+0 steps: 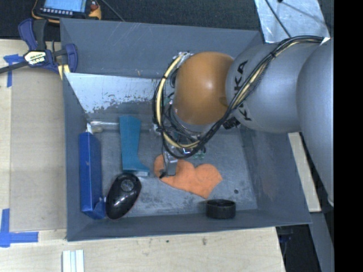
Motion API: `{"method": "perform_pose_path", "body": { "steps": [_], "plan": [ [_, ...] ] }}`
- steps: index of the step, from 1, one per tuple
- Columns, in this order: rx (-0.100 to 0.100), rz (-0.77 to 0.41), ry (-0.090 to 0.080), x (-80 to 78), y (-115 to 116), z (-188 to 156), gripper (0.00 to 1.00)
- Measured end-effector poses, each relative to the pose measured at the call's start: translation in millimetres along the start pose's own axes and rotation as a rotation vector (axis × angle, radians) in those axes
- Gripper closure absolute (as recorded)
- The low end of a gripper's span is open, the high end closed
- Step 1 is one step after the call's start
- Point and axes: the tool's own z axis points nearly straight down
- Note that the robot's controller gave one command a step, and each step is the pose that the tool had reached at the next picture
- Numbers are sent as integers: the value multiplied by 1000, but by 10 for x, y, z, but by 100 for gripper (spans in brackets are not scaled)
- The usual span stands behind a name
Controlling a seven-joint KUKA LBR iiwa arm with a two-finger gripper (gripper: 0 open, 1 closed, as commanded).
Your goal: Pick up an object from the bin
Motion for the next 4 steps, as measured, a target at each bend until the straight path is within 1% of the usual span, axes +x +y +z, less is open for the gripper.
{"method": "perform_pose_path", "body": {
  "steps": [1,3,4],
  "plan": [
    [-1,-174,4,186,-423,433,100],
    [-1,-174,5,186,-416,427,100],
    [-3,-388,9,681,-405,-294,100]
  ]
}}
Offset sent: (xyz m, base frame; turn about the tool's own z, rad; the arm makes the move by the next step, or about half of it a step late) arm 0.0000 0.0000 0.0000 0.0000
